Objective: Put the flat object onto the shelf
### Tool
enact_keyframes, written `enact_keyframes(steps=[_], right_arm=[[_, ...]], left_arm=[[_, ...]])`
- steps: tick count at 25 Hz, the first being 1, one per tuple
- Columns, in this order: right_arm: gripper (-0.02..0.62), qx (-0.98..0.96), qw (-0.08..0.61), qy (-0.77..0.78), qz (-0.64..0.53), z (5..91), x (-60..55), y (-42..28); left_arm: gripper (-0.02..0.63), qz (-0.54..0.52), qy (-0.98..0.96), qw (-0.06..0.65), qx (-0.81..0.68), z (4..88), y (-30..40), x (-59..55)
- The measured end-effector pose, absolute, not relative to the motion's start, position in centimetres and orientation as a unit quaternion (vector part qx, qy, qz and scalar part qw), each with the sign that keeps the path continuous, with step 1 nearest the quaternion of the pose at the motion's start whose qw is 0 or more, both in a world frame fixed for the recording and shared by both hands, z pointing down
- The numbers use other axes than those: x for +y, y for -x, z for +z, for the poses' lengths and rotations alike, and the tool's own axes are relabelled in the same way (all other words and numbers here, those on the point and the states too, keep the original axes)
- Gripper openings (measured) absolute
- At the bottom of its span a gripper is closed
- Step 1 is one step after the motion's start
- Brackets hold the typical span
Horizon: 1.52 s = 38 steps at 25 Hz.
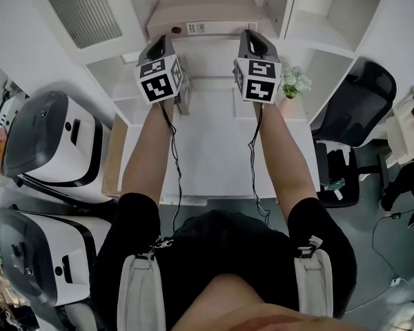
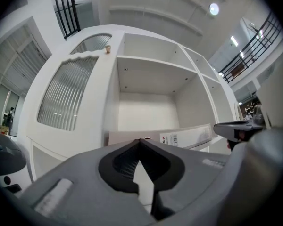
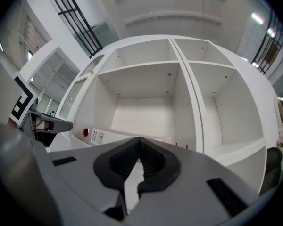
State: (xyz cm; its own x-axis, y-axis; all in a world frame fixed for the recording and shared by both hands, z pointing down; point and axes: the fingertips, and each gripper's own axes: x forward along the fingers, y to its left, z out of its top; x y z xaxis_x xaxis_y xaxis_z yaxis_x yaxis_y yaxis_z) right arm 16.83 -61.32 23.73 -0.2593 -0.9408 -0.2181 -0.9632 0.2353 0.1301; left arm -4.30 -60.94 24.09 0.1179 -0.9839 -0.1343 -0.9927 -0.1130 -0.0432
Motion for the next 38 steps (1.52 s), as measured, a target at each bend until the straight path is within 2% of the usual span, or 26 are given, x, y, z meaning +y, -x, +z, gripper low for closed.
enact_keyframes(steps=[7, 10, 12, 24, 38], right_arm=[[-0.002, 0.797, 0.154, 0.580, 0.070, 24.5, -56.2, -18.8], [-0.002, 0.803, 0.203, 0.561, -0.002, 27.4, -54.7, -19.4], [-0.002, 0.802, 0.211, 0.558, -0.032, 29.8, -53.8, -19.2], [-0.002, 0.811, 0.051, 0.583, -0.029, 45.4, -47.1, -13.4], [-0.002, 0.808, 0.035, 0.588, -0.007, 45.1, -43.6, -12.3]], left_arm=[[0.017, 0.098, 0.765, 0.035, 0.636, 24.9, 5.0, -55.2], [0.017, 0.145, 0.772, -0.023, 0.618, 27.4, 6.0, -52.9], [0.017, 0.162, 0.777, -0.061, 0.605, 29.6, 6.4, -51.6], [0.017, -0.035, 0.798, -0.035, 0.600, 45.3, 5.8, -44.4], [0.017, -0.040, 0.811, -0.029, 0.583, 45.2, 5.8, -41.8]])
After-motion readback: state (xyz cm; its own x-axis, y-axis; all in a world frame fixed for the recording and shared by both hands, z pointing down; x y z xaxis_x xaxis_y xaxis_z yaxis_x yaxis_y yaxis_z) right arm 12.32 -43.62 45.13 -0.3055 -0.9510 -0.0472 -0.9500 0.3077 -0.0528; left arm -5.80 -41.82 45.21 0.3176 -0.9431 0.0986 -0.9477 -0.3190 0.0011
